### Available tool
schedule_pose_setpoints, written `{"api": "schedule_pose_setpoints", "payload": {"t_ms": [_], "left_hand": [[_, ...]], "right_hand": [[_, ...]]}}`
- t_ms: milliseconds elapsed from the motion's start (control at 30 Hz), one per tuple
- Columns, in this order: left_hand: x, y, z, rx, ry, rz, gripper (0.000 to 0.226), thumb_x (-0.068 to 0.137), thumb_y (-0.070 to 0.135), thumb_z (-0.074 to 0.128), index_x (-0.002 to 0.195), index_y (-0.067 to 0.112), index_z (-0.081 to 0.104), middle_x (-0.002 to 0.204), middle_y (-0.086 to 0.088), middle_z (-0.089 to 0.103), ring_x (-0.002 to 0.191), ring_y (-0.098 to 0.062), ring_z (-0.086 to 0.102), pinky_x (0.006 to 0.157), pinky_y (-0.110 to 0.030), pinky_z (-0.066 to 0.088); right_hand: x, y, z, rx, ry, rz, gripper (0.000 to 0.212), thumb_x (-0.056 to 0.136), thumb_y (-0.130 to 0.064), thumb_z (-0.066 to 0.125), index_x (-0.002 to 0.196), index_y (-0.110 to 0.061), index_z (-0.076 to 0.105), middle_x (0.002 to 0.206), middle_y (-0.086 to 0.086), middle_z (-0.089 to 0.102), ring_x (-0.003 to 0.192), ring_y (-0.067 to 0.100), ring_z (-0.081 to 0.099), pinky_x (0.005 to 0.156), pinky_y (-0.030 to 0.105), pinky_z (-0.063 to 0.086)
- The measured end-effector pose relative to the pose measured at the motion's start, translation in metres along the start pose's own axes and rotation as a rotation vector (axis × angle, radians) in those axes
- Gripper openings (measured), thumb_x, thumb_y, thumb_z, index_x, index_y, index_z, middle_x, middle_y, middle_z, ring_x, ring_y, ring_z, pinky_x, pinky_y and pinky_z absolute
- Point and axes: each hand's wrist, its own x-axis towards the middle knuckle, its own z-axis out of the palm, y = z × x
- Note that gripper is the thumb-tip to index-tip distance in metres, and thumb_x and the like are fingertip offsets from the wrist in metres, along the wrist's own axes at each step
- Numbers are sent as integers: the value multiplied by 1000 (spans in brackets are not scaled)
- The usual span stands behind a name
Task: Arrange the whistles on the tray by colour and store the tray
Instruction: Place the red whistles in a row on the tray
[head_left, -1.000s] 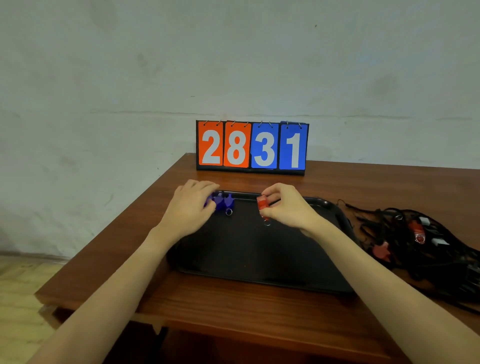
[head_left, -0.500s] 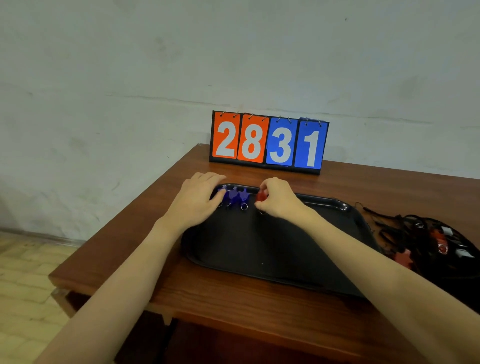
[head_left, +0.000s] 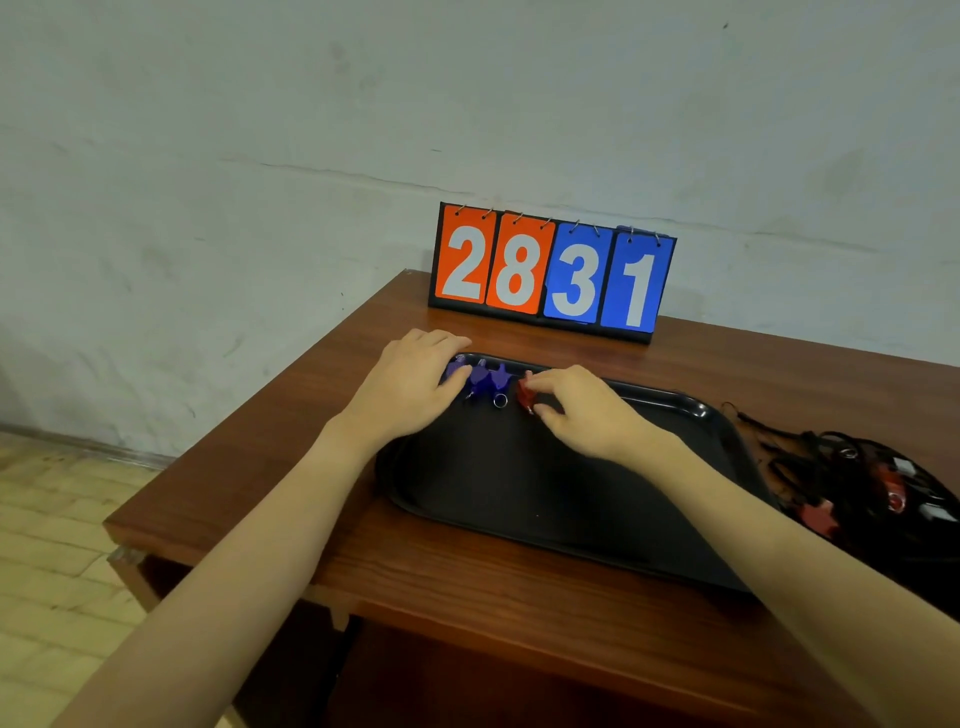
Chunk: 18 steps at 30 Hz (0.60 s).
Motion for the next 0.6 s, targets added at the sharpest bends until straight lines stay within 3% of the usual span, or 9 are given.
{"api": "schedule_pose_setpoints", "payload": {"t_ms": [133, 433, 600], "left_hand": [[-1, 2, 1, 9, -21, -6, 45, 99, 34, 44, 142, 21, 42, 146, 0, 45, 134, -18, 40, 110, -38, 32], [-2, 1, 2, 7, -36, -14, 45, 99, 35, 45, 142, 21, 42, 146, 0, 45, 134, -19, 40, 110, -39, 33], [-3, -3, 2, -6, -14, -7, 45, 99, 34, 46, 142, 21, 42, 145, -1, 47, 133, -20, 41, 109, -40, 34]], "right_hand": [[-1, 0, 1, -14, -36, -12, 38, 95, -21, 53, 133, -18, 54, 146, 1, 46, 132, 21, 44, 108, 44, 40], [1, -3, 1, 9, -34, -31, 43, 95, -20, 54, 137, -15, 50, 146, 4, 44, 135, 21, 40, 111, 38, 35], [-14, 0, -12, 66, 62, 3, 50, 94, -24, 56, 142, -15, 42, 147, 4, 42, 136, 19, 39, 111, 34, 32]]}}
